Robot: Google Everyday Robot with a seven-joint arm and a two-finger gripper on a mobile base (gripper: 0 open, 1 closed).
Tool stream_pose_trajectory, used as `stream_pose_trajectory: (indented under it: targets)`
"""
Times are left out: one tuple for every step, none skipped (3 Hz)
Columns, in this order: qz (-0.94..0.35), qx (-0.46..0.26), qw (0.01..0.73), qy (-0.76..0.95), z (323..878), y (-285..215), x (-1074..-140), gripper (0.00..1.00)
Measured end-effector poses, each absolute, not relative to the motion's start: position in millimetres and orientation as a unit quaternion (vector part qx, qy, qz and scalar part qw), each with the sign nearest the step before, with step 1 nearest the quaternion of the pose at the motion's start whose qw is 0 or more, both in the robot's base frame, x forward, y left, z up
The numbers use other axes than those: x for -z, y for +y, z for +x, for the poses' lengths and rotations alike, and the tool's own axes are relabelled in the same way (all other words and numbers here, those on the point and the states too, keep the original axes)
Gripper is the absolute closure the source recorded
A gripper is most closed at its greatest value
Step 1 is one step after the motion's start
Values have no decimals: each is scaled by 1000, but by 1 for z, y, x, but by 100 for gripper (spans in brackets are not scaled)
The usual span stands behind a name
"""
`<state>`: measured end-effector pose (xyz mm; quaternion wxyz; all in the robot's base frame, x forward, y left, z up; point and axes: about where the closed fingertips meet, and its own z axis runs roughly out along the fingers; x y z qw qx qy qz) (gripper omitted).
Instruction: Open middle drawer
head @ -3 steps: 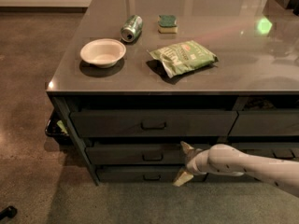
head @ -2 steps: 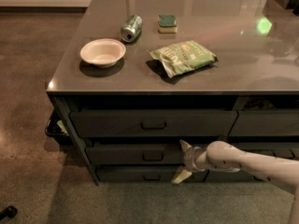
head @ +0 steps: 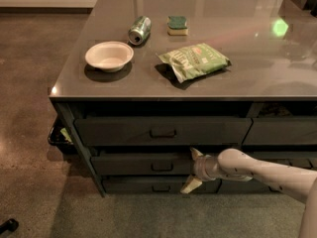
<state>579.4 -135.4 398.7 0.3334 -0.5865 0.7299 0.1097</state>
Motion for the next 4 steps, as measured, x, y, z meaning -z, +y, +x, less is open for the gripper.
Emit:
stream_pose_trajectory:
  targets:
    - [-593,-129,314,731,574,-131,-396,0]
    - [-593,-129,314,731,574,-131,-398,0]
    - [-589,-155,290,738,558,-128,-396,0]
    - [-589,-156,289,739,559,-128,-401,0]
